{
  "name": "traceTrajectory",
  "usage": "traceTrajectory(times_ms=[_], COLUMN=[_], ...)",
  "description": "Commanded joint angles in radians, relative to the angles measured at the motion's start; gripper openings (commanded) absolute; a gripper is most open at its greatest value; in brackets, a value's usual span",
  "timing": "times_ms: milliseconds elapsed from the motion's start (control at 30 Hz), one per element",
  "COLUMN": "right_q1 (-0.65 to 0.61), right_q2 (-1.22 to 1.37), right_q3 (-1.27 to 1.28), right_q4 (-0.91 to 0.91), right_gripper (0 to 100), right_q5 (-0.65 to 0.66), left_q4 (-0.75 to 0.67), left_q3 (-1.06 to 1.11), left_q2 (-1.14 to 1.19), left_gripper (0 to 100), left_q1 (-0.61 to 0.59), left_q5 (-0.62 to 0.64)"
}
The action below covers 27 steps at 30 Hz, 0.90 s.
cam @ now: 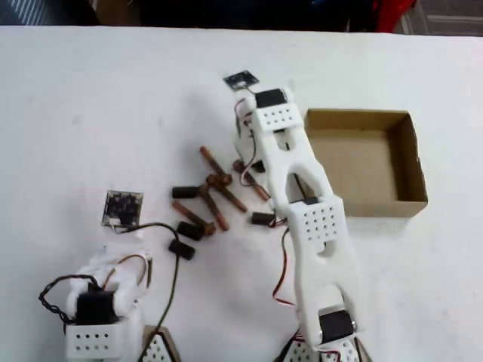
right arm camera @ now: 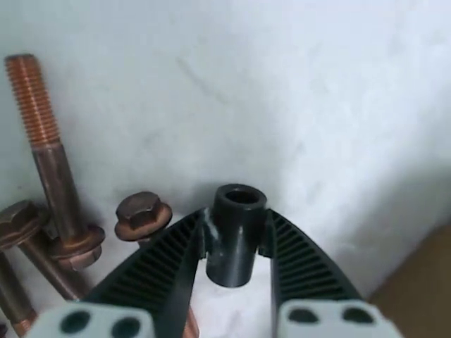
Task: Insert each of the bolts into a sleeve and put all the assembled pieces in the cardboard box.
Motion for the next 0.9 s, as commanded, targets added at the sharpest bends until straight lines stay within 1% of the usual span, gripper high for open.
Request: traceTrajectory(times_ms=[0, 167, 267, 400, 500, 700, 867], right_q1=[0.012, 0.015, 0.015, 0.013, 0.015, 0.013, 0.008], right_q2=[-0.004, -0.004, -0.021, -0.076, -0.136, -0.326, -0.579], right_q3=[-0.021, -0.020, -0.041, -0.127, -0.143, -0.058, 0.109], right_q4=[0.004, 0.008, 0.051, 0.168, 0.180, 0.183, 0.183], right_gripper=[1.2, 2.6, 1.6, 1.6, 1.6, 1.6, 1.6], right_q5=[-0.006, -0.006, -0.006, -0.006, -0.012, -0.012, -0.008], left_q4=[-0.026, -0.026, -0.026, -0.026, -0.026, -0.026, -0.026], left_q3=[-0.002, -0.002, -0.002, -0.002, -0.002, -0.002, -0.002], left_q2=[-0.005, -0.005, -0.005, -0.005, -0.005, -0.005, -0.005], left_gripper=[2, 2, 2, 2, 2, 2, 2], left_q1=[-0.004, -0.004, -0.004, -0.004, -0.004, -0.004, -0.004], left_q5=[0.006, 0.006, 0.006, 0.006, 0.006, 0.006, 0.006])
